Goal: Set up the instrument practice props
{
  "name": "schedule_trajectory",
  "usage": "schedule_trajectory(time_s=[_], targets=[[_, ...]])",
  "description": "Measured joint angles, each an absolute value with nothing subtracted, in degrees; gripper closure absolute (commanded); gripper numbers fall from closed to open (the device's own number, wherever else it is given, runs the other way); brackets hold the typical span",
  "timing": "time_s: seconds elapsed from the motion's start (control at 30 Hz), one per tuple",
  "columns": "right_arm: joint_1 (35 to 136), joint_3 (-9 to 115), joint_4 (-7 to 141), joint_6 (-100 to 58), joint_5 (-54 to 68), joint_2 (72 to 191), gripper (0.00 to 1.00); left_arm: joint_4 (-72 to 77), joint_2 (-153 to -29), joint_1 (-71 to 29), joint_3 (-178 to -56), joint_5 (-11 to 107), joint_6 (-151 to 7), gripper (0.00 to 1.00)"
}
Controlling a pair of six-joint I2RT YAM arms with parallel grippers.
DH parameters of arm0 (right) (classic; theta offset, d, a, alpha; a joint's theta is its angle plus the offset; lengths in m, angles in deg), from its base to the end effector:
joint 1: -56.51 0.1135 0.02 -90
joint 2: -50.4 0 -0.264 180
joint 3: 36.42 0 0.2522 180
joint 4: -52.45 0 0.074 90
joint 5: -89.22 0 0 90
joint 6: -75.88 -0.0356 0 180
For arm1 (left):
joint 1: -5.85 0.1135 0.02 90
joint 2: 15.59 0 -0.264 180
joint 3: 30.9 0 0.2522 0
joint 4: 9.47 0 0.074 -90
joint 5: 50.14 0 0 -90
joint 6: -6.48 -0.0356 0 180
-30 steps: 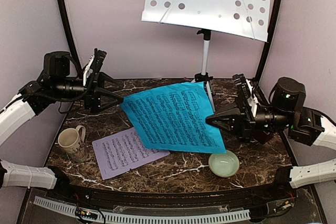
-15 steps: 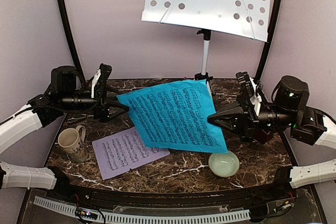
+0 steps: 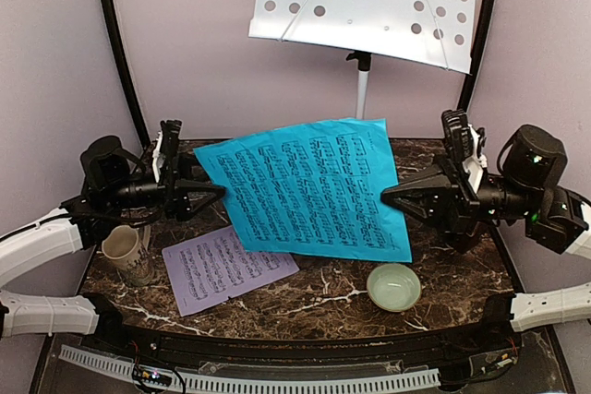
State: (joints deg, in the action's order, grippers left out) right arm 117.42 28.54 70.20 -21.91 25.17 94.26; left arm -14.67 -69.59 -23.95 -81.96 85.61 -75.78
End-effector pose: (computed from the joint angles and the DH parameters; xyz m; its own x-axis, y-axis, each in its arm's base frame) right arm 0.0694 0.1568 0.3934 -0.1071 0.0581 -0.9925 -0.9928 0.0480 0.1100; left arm 0.1743 -0.1292 0.3180 -0.0964 -0.0531 -0.9939 0.9637 0.2449 -0.1066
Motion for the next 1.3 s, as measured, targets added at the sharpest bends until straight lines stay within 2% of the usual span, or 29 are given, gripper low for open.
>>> schedule_trajectory(time_s=[0.13, 0.27, 0.3, 0.47, 0.53, 0.67, 0.7, 0.8, 0.97, 1.03, 1.3], targets=[[117.44, 28.41, 69.18, -22.48, 25.11, 93.42, 1.00, -21.36, -69.83, -23.95, -81.96, 89.00, -72.17, 0.56], [117.48, 26.82, 66.68, -23.26, 24.43, 92.00, 1.00, -25.23, -69.19, -23.95, -81.96, 91.30, -68.98, 0.97], [117.50, 26.16, 65.85, -23.44, 24.15, 91.68, 1.00, -25.89, -68.82, -23.95, -81.96, 91.49, -68.30, 1.00], [117.59, 22.84, 63.27, -24.12, 21.13, 91.02, 0.99, -27.68, -66.04, -23.95, -82.01, 91.73, -66.18, 1.00], [117.61, 21.90, 62.92, -24.42, 19.60, 91.02, 0.69, -26.94, -64.97, -23.95, -82.09, 91.36, -66.18, 1.00], [117.66, 20.02, 63.75, -25.76, 13.26, 90.21, 0.23, -19.88, -64.27, -23.95, -85.28, 89.26, -68.15, 1.00], [117.66, 19.82, 65.15, -25.71, 10.51, 89.67, 0.16, -16.92, -64.38, -23.95, -86.73, 88.63, -69.24, 1.00], [117.68, 19.80, 70.14, -26.17, 2.46, 87.35, 0.06, -4.31, -65.50, -23.95, -93.83, 86.49, -75.56, 1.00], [117.70, 23.04, 80.02, -26.32, -9.54, 85.49, 0.03, 16.91, -68.82, -23.95, -104.56, 83.75, -86.20, 1.00], [117.70, 26.73, 84.34, -25.73, -12.42, 87.11, 0.08, 25.30, -71.53, -24.15, -109.48, 82.49, -90.03, 1.00], [117.81, 43.65, 92.56, -23.74, -11.15, 105.42, 0.08, 44.67, -80.62, -28.32, -120.74, 78.42, -96.54, 1.00]])
